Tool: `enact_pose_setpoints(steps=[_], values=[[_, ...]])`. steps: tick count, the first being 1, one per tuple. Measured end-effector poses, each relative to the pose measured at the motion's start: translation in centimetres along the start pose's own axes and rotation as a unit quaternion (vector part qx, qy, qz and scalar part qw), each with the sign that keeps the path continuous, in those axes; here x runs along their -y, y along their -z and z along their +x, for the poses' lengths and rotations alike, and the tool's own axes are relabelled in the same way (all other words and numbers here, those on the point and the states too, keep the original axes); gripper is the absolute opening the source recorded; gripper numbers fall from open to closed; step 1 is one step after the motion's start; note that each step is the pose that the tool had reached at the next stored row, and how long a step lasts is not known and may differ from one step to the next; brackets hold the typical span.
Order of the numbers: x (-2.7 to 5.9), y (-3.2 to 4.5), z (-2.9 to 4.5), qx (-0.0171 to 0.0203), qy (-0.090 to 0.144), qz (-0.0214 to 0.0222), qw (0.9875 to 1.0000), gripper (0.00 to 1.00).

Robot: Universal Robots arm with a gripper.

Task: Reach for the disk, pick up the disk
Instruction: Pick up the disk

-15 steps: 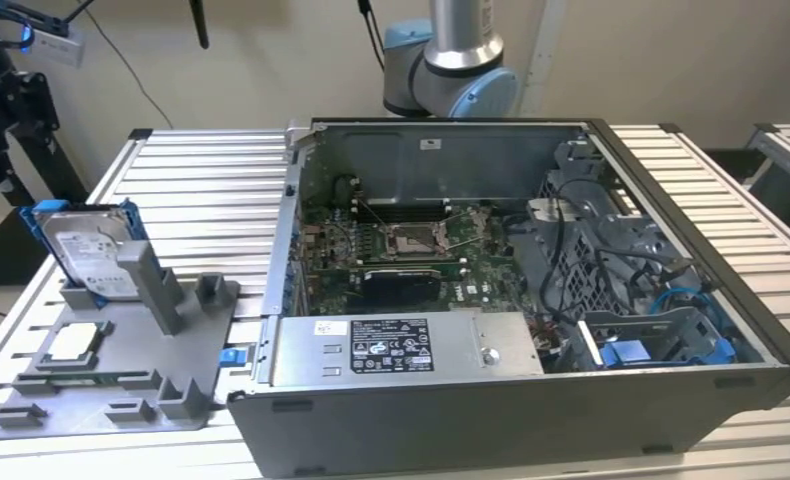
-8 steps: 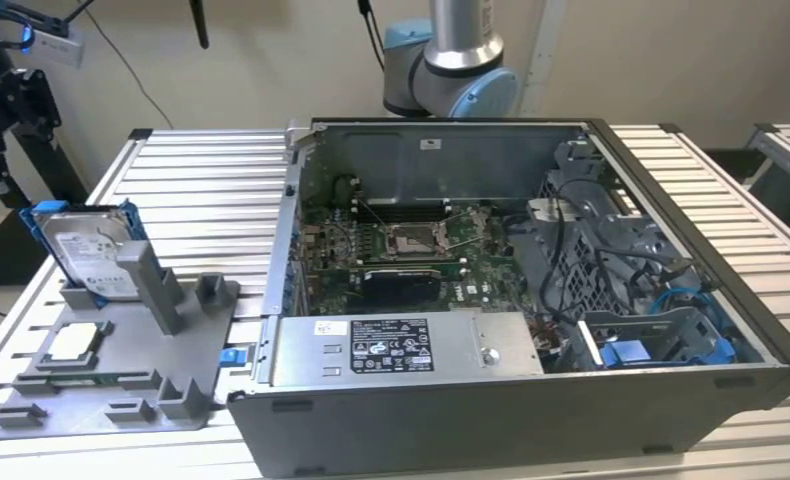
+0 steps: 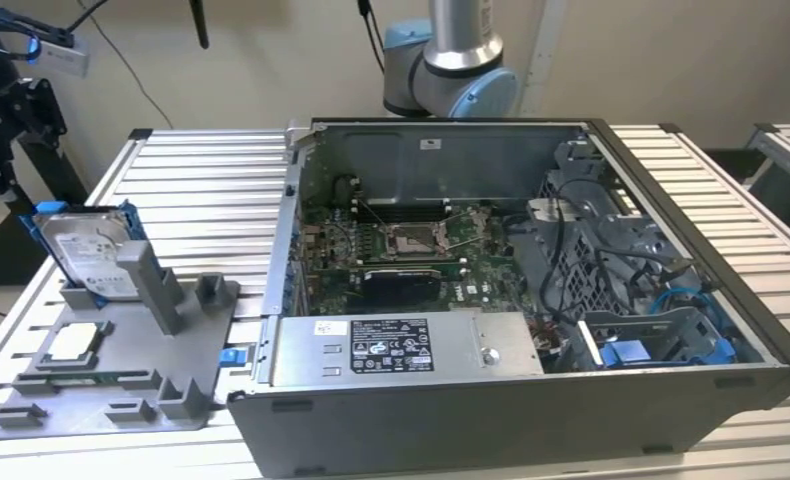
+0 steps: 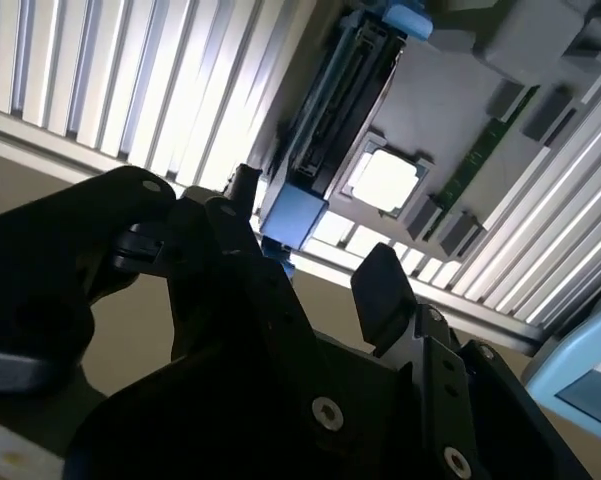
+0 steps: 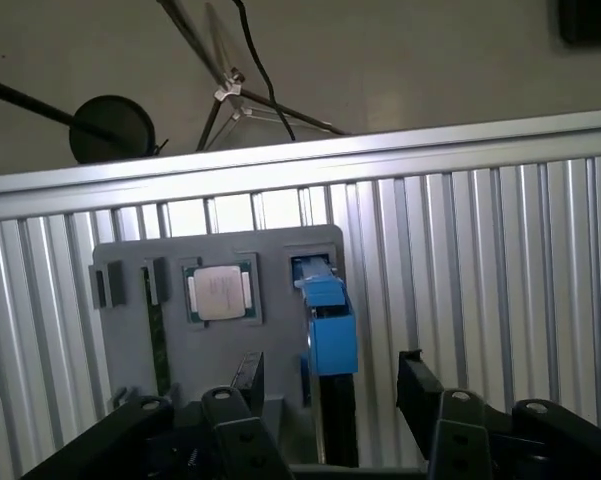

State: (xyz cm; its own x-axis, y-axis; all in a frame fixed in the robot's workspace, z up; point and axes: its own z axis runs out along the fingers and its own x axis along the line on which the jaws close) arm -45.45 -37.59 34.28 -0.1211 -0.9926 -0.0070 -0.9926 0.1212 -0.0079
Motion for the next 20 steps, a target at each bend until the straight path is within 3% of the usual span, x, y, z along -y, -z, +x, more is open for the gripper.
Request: enact_pose_setpoints(steps=[12,20], values=[[-0.03,-2.18,-0.02,0.0001,0.014,0.0000,0.9999,1.00],[-0.09,-3.65,-0.45,0.0002,0.019,0.0001,0.9998,1.00]])
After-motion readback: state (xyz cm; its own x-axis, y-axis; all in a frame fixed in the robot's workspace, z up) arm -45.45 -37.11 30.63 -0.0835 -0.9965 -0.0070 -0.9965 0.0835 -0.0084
